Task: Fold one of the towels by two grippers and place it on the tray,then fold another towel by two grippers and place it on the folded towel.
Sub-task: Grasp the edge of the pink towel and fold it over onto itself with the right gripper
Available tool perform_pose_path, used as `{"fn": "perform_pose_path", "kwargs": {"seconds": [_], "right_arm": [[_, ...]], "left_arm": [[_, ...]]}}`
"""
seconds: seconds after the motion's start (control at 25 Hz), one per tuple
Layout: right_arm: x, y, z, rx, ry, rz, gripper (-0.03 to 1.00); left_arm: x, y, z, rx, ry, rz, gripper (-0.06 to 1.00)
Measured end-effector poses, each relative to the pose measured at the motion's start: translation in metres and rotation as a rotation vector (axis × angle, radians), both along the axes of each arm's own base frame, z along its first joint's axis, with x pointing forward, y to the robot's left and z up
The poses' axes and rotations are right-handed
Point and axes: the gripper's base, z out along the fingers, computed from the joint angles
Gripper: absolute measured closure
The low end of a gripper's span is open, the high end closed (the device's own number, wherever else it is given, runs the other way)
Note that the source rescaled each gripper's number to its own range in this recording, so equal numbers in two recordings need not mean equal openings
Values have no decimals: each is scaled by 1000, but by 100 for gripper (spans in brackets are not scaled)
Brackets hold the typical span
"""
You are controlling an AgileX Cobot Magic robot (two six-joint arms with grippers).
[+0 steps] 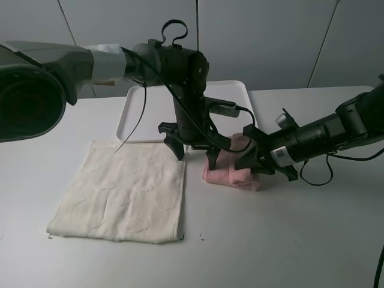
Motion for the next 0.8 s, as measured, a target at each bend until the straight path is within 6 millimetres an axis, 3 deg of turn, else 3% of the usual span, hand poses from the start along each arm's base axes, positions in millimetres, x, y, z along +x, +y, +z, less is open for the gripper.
{"fn": "perform_pose_path", "kwargs": {"seconds": [0.36, 0.44, 0.56, 0.64, 0.8], "right_arm": [[2, -1, -1, -10, -10, -35, 91], [4, 0, 1, 16, -18, -52, 77], [6, 5, 8, 115, -42, -65, 40], [7, 10, 14, 187, -58, -42, 24], [8, 13, 22, 237, -99, -8, 20]], "left_arm": [[16, 14, 61, -139, -84, 16, -4], [19, 17, 70, -151, -100, 19, -4], [24, 20, 78, -155, -116, 23, -4], [27, 22, 80, -148, -127, 10, -4], [27, 24, 81, -139, -131, -13, -4]]}}
